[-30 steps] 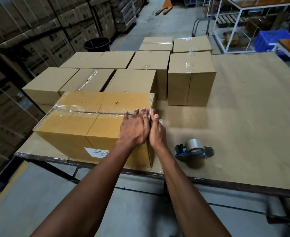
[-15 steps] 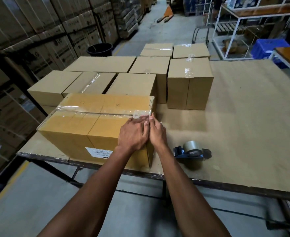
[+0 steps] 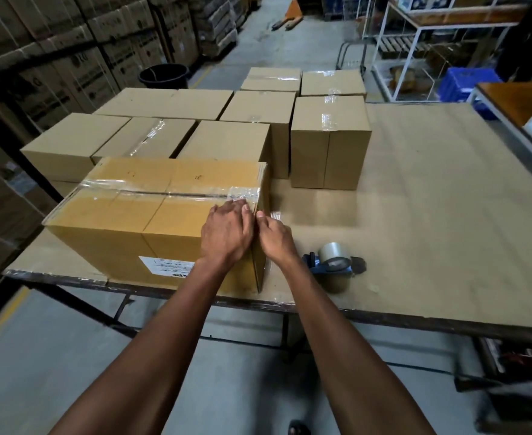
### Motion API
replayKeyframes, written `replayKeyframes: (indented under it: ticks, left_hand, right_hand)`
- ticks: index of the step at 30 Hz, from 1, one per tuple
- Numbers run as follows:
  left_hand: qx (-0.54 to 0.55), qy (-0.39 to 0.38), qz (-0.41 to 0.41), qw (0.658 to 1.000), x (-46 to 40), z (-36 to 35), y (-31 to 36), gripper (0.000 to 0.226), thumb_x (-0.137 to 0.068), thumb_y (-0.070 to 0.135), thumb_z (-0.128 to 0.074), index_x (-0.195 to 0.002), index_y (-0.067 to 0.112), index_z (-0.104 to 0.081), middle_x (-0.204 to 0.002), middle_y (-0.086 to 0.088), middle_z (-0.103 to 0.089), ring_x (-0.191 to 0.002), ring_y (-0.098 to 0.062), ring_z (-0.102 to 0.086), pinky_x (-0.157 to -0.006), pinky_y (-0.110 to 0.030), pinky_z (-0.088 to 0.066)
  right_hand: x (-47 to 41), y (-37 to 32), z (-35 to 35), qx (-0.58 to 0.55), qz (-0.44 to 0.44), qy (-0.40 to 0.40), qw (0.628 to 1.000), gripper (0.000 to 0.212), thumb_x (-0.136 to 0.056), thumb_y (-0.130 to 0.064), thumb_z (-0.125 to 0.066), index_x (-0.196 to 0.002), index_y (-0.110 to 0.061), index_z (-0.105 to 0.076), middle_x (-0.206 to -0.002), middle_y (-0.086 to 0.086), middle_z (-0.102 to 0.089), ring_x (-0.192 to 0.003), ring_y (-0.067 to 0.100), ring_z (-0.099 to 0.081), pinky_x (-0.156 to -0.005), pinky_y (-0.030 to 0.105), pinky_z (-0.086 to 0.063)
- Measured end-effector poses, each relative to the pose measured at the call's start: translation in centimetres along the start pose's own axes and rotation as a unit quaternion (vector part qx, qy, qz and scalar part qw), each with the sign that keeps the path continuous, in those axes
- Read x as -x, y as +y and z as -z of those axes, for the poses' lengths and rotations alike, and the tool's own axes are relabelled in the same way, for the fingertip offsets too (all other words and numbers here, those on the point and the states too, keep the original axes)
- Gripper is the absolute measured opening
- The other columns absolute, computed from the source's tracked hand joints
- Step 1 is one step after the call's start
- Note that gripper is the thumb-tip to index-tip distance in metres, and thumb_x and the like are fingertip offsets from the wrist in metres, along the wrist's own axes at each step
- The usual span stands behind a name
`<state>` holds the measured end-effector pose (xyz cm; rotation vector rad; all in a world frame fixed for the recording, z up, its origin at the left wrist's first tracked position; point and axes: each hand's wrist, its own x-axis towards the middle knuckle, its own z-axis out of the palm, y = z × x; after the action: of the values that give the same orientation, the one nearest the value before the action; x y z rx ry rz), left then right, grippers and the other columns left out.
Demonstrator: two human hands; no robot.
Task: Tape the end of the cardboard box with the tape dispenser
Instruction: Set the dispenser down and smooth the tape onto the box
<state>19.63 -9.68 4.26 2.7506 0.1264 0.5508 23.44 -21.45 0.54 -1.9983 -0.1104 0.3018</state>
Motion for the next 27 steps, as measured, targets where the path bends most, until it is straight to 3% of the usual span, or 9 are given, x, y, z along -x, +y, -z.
replayKeyframes:
  ticks: [3, 6, 8, 11, 15, 16, 18, 20, 27]
  left_hand:
    - [0.030, -0.021, -0.019, 0.999, 0.6, -0.2, 0.8, 0.052, -0.112, 0.039, -0.028, -0.138, 0.013, -0.065, -0.135, -0.013, -0.071, -0.120, -0.029, -0.067, -0.106, -0.046, -0.053]
    - [0.056, -0.028, -0.070, 0.996, 1.4, -0.1, 3.1, 0.044, -0.110, 0.029, -0.043, -0.147, 0.011, -0.060, -0.146, -0.012, -0.064, -0.132, -0.028, -0.060, -0.109, -0.042, -0.050]
    - [0.074, -0.029, -0.118, 0.990, 2.0, -0.1, 4.6, 0.043, -0.106, 0.020, -0.051, -0.147, 0.010, -0.059, -0.145, -0.012, -0.063, -0.134, -0.027, -0.058, -0.115, -0.040, -0.045]
    - [0.113, -0.016, -0.181, 0.977, 2.7, -1.3, 6.5, 0.035, -0.102, 0.017, -0.052, -0.133, 0.010, -0.067, -0.129, -0.010, -0.071, -0.124, -0.024, -0.062, -0.119, -0.043, -0.043]
    - [0.189, -0.092, -0.146, 0.967, 4.1, -4.2, 7.2, 0.017, -0.100, 0.015, -0.058, -0.109, 0.014, -0.073, -0.102, -0.003, -0.075, -0.094, -0.016, -0.066, -0.088, -0.032, -0.056]
    - [0.199, -0.116, -0.124, 0.965, 4.3, -5.2, 7.0, 0.016, -0.099, 0.015, -0.060, -0.106, 0.015, -0.073, -0.098, -0.002, -0.075, -0.088, -0.015, -0.066, -0.082, -0.033, -0.057]
    - [0.202, -0.164, -0.080, 0.962, 4.6, -7.2, 6.3, 0.015, -0.098, 0.016, -0.060, -0.102, 0.016, -0.075, -0.093, -0.002, -0.076, -0.082, -0.017, -0.068, -0.075, -0.038, -0.059]
    - [0.183, -0.210, -0.039, 0.960, 4.9, -9.1, 5.5, 0.018, -0.099, 0.015, -0.057, -0.102, 0.015, -0.074, -0.096, -0.008, -0.077, -0.082, -0.021, -0.068, -0.072, -0.037, -0.055]
    - [0.120, -0.327, 0.078, 0.934, 4.5, -14.1, 3.5, 0.027, -0.105, 0.017, -0.056, -0.131, 0.016, -0.064, -0.116, -0.004, -0.064, -0.096, -0.016, -0.060, -0.075, -0.027, -0.047]
  right_hand:
    - [1.3, 0.4, 0.5, 0.028, 0.019, -0.014, 0.999, 0.039, -0.112, -0.036, -0.041, -0.129, -0.016, -0.070, -0.120, 0.018, -0.074, -0.110, 0.034, -0.069, -0.094, 0.039, -0.055]
    - [2.4, 0.4, 1.3, 0.103, 0.034, 0.013, 0.994, 0.023, -0.106, -0.016, -0.054, -0.116, -0.005, -0.072, -0.113, 0.020, -0.076, -0.105, 0.035, -0.069, -0.075, 0.025, -0.039]
    - [3.3, 0.8, 2.2, 0.142, 0.036, 0.038, 0.989, 0.021, -0.100, -0.009, -0.061, -0.115, 0.002, -0.071, -0.113, 0.024, -0.075, -0.106, 0.038, -0.068, -0.077, 0.021, -0.036]
    - [4.2, 2.0, 4.1, 0.166, 0.023, 0.068, 0.984, 0.028, -0.093, -0.005, -0.064, -0.120, 0.004, -0.068, -0.115, 0.028, -0.074, -0.105, 0.035, -0.069, -0.092, 0.040, -0.051]
    - [5.8, 4.4, 6.8, 0.179, -0.049, 0.136, 0.973, 0.036, -0.091, -0.008, -0.069, -0.126, -0.015, -0.071, -0.117, 0.006, -0.076, -0.104, 0.024, -0.069, -0.076, 0.015, -0.048]
    - [6.1, 5.3, 7.3, 0.161, -0.060, 0.156, 0.973, 0.035, -0.093, -0.010, -0.070, -0.128, -0.016, -0.071, -0.119, 0.004, -0.075, -0.107, 0.023, -0.069, -0.080, 0.012, -0.051]
    - [6.0, 6.9, 8.1, 0.186, -0.060, 0.181, 0.964, 0.039, -0.094, -0.015, -0.072, -0.133, -0.017, -0.070, -0.130, 0.005, -0.073, -0.121, 0.027, -0.068, -0.102, 0.029, -0.054]
    - [5.2, 8.6, 8.5, 0.246, -0.067, 0.173, 0.951, 0.043, -0.092, -0.018, -0.073, -0.136, -0.019, -0.068, -0.134, 0.007, -0.071, -0.124, 0.031, -0.066, -0.104, 0.042, -0.053]
    - [0.5, 13.0, 9.4, 0.472, -0.013, 0.021, 0.881, 0.076, -0.080, -0.051, -0.081, -0.146, -0.026, -0.052, -0.155, 0.004, -0.049, -0.146, 0.031, -0.038, -0.118, 0.052, -0.033]
